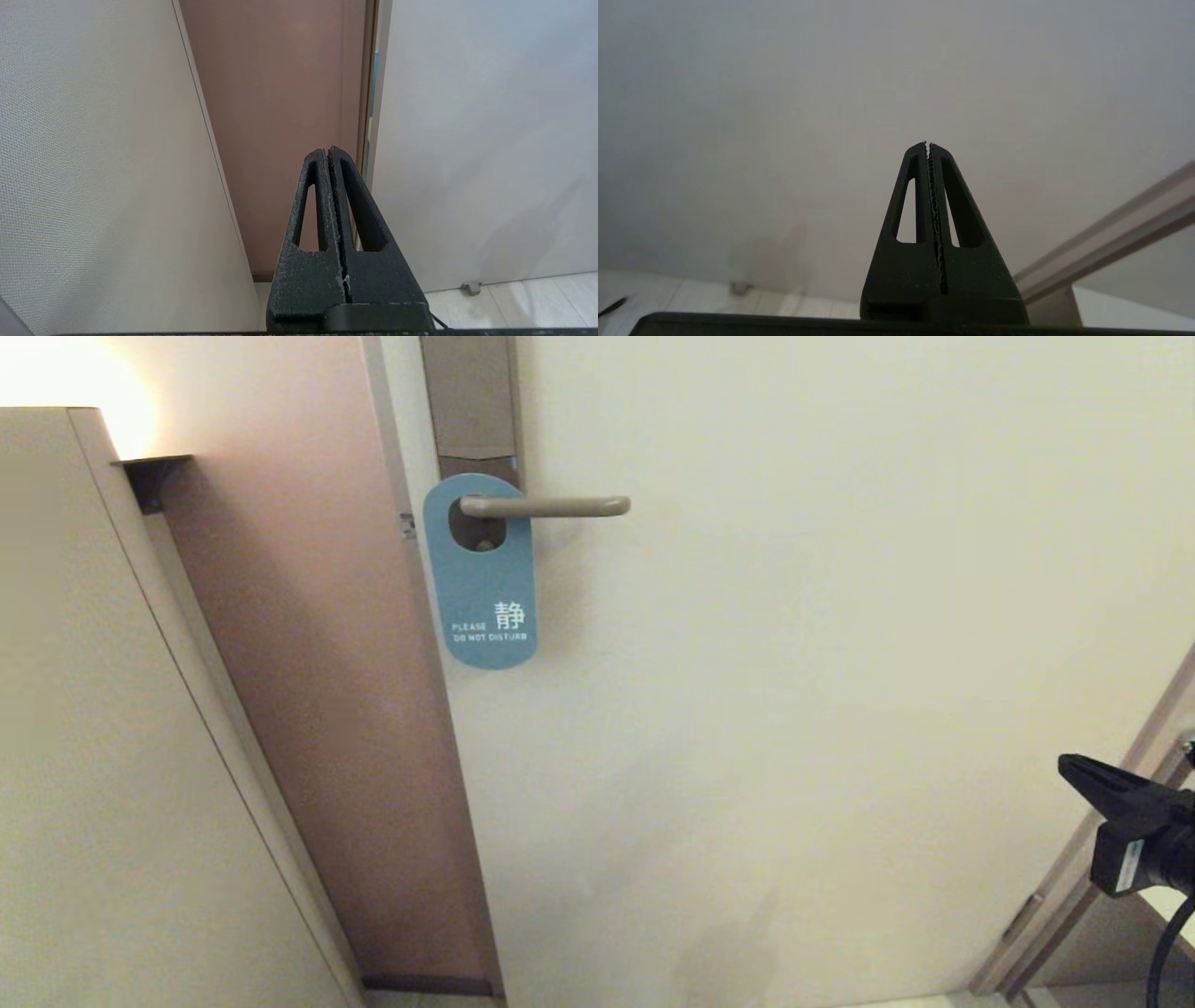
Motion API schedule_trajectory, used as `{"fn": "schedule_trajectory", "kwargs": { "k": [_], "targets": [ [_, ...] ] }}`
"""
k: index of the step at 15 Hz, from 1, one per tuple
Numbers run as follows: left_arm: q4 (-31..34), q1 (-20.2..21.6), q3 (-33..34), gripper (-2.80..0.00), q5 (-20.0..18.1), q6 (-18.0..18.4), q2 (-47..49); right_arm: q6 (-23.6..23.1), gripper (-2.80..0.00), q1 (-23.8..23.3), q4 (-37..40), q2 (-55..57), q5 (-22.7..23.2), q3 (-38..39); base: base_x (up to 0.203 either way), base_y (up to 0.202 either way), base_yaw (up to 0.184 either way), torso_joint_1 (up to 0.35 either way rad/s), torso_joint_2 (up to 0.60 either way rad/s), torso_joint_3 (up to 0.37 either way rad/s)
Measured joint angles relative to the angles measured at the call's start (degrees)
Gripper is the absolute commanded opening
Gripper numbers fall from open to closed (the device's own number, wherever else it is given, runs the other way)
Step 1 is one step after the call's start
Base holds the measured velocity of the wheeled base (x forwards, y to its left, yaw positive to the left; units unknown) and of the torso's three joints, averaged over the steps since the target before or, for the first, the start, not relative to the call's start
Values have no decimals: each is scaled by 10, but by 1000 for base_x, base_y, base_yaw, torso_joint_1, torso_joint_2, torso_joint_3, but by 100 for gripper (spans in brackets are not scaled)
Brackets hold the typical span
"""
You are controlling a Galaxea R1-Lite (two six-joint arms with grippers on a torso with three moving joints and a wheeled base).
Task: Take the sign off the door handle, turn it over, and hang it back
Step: Take down the sign
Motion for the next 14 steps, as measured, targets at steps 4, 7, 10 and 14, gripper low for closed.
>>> {"fn": "schedule_trajectory", "kwargs": {
  "k": [4, 7, 10, 14],
  "targets": [
    [0, 0, 0, -280, 0, 0, 0, 30, -280, 0, 1, -29, 1, 47, 0, 0, 0, 0, 0, 0],
    [0, 0, 0, -280, 0, 0, 0, 38, -280, 0, 1, -54, 1, 89, 0, 0, 0, 0, 0, 0],
    [0, 0, 0, -280, 0, 0, 0, 54, -280, 0, 1, -85, 2, 124, 0, 0, 0, 0, 0, 0],
    [0, 0, 0, -280, 0, 0, 0, 104, -280, -1, 40, -141, 3, 141, 0, 0, 0, 0, 0, 0]
  ]
}}
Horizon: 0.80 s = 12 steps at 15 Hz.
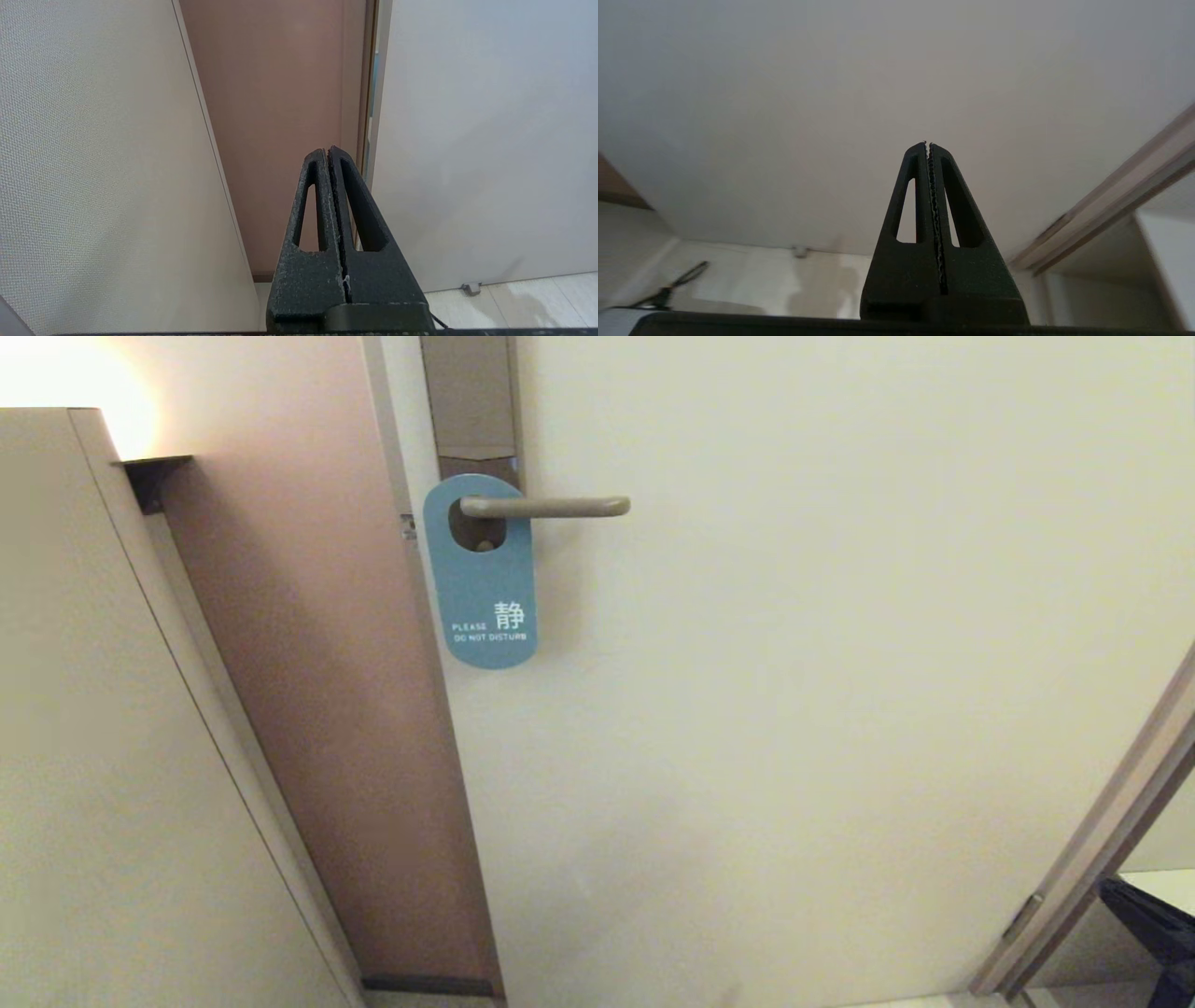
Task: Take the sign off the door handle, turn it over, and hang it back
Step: Take down the sign
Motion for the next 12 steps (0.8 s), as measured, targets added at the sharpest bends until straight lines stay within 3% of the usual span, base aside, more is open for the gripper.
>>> {"fn": "schedule_trajectory", "kwargs": {
  "k": [4, 9, 12],
  "targets": [
    [0, 0, 0, -280, 0, 0, 0, 30, -280, -8, 90, -76, 1, 1, 0, 0, 0, 0, 0, 0],
    [0, 0, 0, -280, 0, 0, 0, 34, -280, -14, 234, -201, 4, 1, 0, 0, 0, 0, 0, 0],
    [0, 0, 0, -280, 0, 0, 0, 30, -280, -34, 289, -276, 30, 1, 0, 0, 0, 0, 0, 0]
  ]
}}
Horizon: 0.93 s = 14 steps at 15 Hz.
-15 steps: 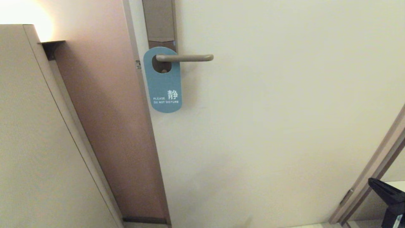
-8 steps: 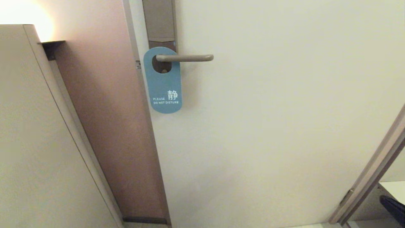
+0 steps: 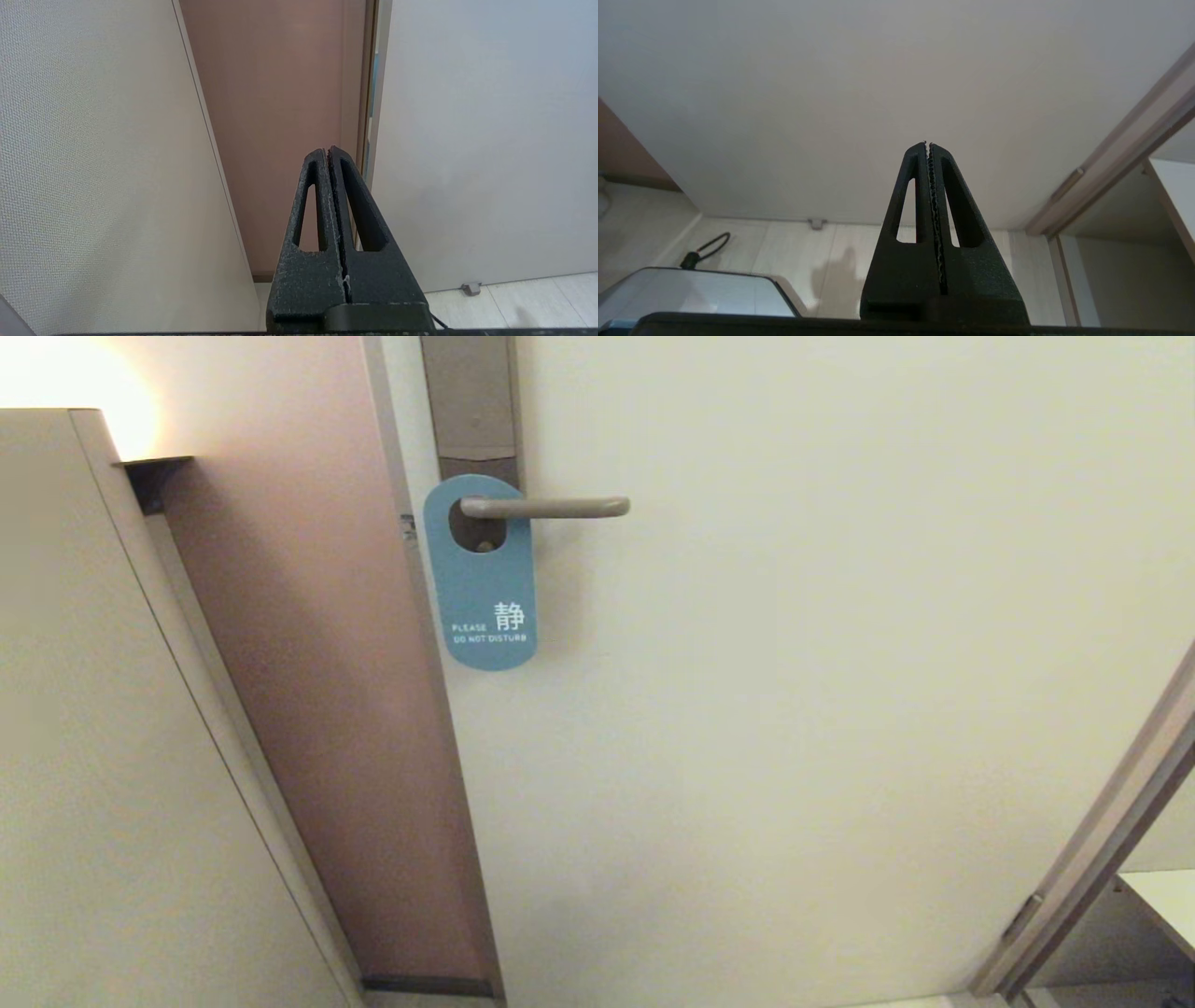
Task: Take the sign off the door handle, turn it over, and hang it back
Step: Take down the sign
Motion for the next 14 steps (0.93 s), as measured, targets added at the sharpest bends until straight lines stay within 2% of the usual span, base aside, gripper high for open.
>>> {"fn": "schedule_trajectory", "kwargs": {
  "k": [7, 14],
  "targets": [
    [0, 0, 0, -280, 0, 0, 0, -2, -280, -18, 79, -113, 12, 0, 0, 0, 0, 0, 0, 0],
    [0, 0, 0, -280, 0, 0, 0, -4, -280, -15, 89, -187, 22, 0, 0, 0, 0, 0, 0, 0]
  ]
}}
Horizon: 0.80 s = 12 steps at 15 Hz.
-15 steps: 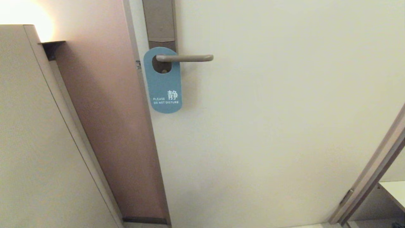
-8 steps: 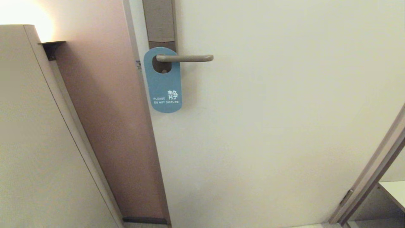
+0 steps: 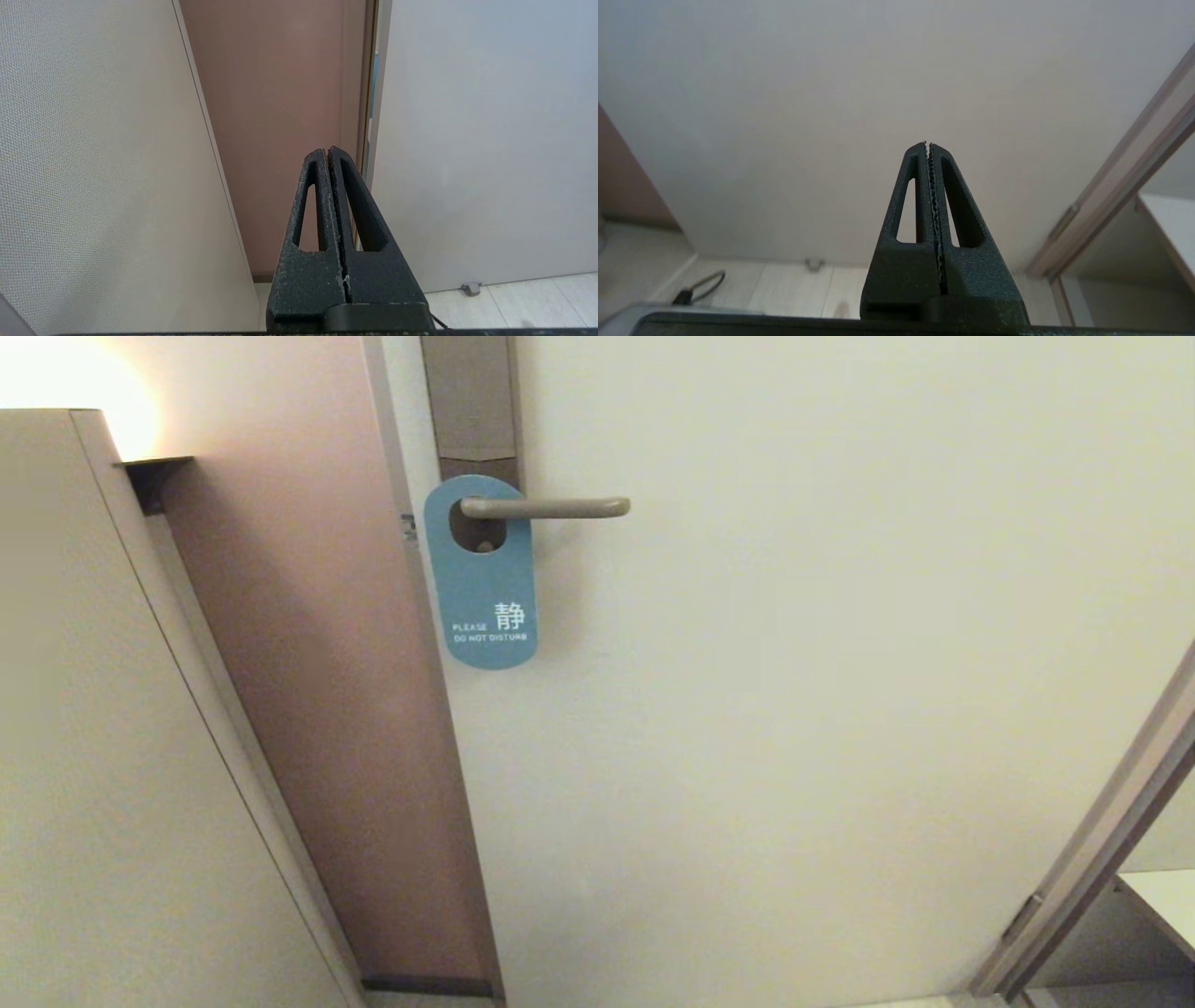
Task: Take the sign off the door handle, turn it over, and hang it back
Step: Take down the sign
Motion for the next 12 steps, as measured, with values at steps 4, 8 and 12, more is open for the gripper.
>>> {"fn": "schedule_trajectory", "kwargs": {
  "k": [4, 8, 12],
  "targets": [
    [0, 0, 0, -280, 0, 0, 0, -2, -280, 0, 0, -41, 1, 0, 0, 0, 0, 0, 0, 0],
    [0, 0, 0, -280, 0, 0, 0, 3, -280, 0, 1, -56, -2, 0, 0, 0, 0, 0, 0, 0],
    [0, 0, 0, -280, 0, 0, 0, 5, -280, 0, 1, -58, -2, 0, 0, 0, 0, 0, 0, 0]
  ]
}}
